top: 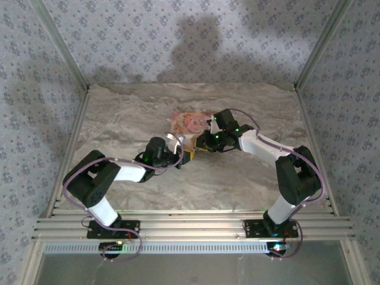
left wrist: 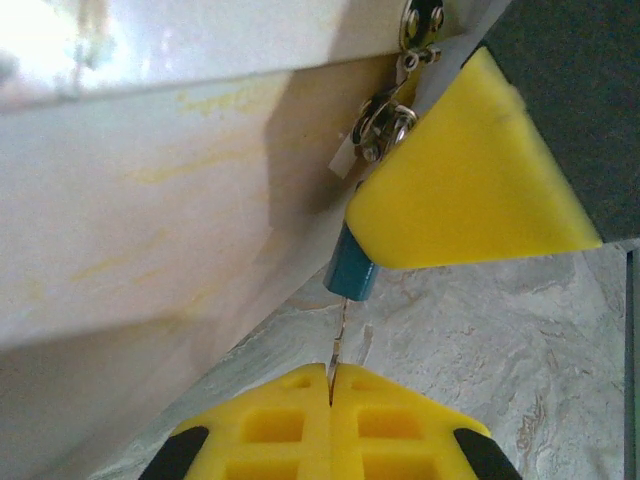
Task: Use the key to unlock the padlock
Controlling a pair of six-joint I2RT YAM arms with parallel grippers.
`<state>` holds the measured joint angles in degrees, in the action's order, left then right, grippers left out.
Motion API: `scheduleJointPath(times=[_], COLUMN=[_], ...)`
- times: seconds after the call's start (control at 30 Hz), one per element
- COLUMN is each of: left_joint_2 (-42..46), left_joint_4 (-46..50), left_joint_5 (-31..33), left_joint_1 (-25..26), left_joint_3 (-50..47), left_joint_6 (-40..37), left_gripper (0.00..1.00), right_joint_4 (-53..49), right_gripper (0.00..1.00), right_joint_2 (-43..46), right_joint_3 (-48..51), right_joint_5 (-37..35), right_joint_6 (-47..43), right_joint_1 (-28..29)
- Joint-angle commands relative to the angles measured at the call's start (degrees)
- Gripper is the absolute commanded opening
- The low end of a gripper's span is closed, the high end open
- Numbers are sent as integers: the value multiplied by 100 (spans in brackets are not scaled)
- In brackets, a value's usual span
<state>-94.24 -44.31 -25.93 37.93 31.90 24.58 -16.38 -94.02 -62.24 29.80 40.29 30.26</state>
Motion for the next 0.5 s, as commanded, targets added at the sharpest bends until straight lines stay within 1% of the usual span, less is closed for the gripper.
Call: scheduleJointPath(times=[0.0,0.1,0.27,0.47], left_joint_2=[5,10,89,54], left_joint_4=[-703,-773,-798,-816], left_joint_5=[-253,-269,-393,-365], left_joint_1=[14,28,14,14], left_joint_3=[325,317,316,317], left_joint_6=[8,56,74,-32], left_gripper=[0,0,0,0], right_joint_4=[-156,-415,-464,-328], right_gripper=[0,0,0,0], right_joint_2=[83,85,171,121], right_joint_3=[-103,-149,-106,-70], right_joint_5=[385,226,70,289], right_joint_6=[44,-30,-4,39], right_joint_1=[104,69,32,54])
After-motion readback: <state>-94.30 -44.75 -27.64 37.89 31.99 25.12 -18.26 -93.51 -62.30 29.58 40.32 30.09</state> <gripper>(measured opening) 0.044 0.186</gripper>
